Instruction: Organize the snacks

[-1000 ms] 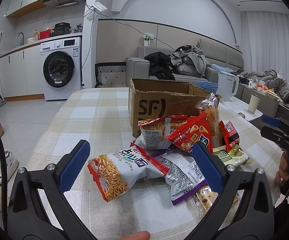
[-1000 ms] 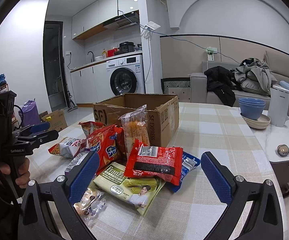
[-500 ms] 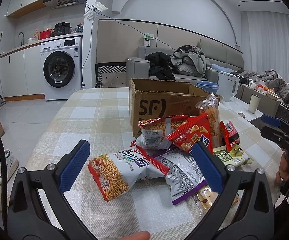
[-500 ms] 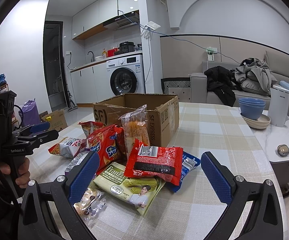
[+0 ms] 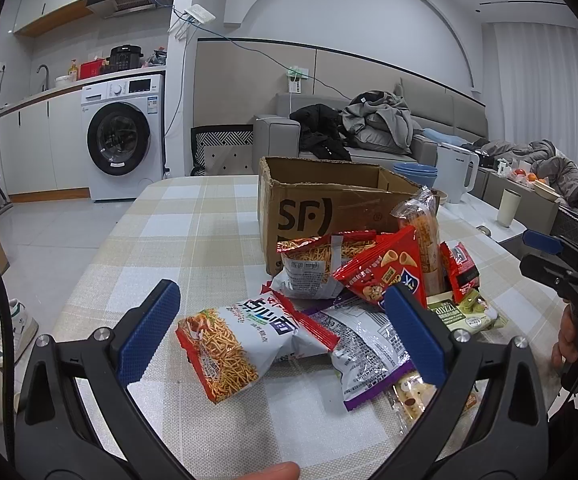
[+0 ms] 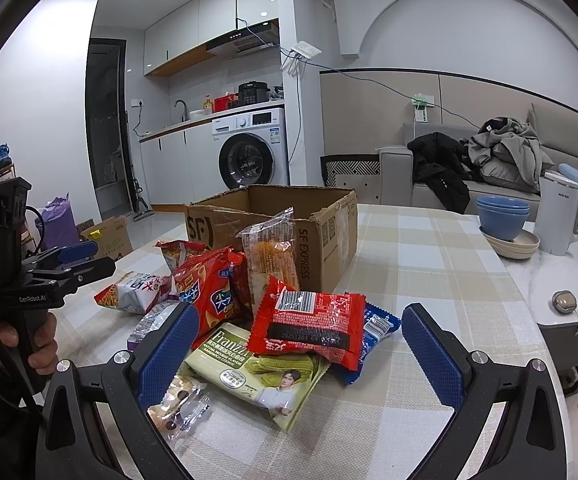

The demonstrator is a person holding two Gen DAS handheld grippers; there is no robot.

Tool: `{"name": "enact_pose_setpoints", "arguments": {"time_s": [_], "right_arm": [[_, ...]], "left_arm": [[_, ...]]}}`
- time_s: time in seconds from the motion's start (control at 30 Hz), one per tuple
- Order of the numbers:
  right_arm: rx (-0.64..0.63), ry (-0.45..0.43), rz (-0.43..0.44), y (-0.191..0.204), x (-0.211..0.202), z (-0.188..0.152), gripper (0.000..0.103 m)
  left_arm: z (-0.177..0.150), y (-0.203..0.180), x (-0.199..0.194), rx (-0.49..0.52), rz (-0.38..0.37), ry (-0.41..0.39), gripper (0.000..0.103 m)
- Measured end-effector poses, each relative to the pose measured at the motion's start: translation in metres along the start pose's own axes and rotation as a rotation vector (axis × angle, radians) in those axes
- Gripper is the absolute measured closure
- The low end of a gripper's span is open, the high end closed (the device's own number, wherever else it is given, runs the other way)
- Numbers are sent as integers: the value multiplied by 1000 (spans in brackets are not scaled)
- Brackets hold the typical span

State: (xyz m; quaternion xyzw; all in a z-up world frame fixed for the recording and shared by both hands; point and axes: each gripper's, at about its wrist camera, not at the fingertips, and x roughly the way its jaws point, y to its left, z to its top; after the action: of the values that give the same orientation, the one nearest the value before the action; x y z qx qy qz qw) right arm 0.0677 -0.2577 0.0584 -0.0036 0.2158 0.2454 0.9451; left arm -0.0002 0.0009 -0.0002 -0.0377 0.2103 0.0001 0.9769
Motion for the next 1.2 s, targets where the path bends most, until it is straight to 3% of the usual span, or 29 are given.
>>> {"name": "enact_pose_setpoints", "arguments": {"time_s": [0.5, 1.1, 1.2], "right_arm": [[-7, 75, -51, 3, 15, 2, 0], [22, 305, -68, 7, 59, 4, 0], [42, 324, -50, 6, 66, 3, 0]], "left_arm": [[0, 0, -1, 0, 7, 3, 1], [-1, 3, 28, 0, 20, 120, 1], [3, 2, 29, -4, 23, 106, 1]]}}
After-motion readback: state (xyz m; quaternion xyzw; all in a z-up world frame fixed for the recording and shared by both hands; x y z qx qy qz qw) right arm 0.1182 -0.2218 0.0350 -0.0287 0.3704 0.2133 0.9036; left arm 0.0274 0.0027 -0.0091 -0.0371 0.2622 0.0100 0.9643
